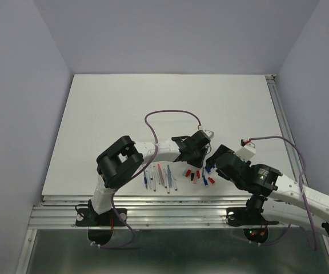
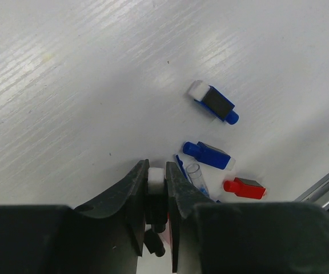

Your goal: Open the pen caps

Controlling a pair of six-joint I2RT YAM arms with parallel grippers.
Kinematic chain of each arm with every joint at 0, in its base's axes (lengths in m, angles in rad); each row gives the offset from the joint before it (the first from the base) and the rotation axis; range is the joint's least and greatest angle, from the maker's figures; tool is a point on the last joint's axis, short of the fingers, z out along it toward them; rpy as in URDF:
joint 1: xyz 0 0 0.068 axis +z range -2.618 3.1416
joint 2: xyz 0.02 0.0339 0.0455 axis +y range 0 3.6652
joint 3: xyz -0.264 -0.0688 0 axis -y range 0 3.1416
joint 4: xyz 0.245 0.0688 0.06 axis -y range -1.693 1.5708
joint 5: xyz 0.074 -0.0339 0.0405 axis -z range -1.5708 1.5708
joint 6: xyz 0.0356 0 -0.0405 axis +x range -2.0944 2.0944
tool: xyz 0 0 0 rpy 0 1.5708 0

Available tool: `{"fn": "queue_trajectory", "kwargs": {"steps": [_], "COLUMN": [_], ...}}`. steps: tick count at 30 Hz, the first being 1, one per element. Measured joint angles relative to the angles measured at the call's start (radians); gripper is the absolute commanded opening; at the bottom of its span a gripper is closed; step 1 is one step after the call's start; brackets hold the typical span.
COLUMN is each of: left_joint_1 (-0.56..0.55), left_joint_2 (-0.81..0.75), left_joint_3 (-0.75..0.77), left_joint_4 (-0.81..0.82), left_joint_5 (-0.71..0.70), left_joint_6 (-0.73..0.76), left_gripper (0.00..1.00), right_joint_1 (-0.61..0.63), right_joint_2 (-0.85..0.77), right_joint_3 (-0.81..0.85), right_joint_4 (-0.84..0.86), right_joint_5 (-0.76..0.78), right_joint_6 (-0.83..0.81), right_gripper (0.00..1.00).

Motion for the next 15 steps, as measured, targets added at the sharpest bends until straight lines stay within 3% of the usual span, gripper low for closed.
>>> {"fn": "queue_trajectory", "kwargs": {"steps": [7, 15], "left_joint_1": [0.000, 0.000], "left_joint_2": [0.003, 0.003], "left_joint_3": [0.030, 0.041], "left_joint_4": [-0.042, -0.059], "left_joint_5": [-0.014, -0.024], "left_joint_6": [-0.001, -0.001], "left_gripper": [0.40, 0.41], "right_joint_1": [0.000, 0.000], "right_joint_2": [-0.035, -0.052], "right_joint_3": [0.000, 0.000], "right_joint_4": [0.000, -0.001], "right_joint_5": [0.000, 0.000], "right_joint_6": [0.000, 0.000], "right_gripper": [1.00, 1.00]}}
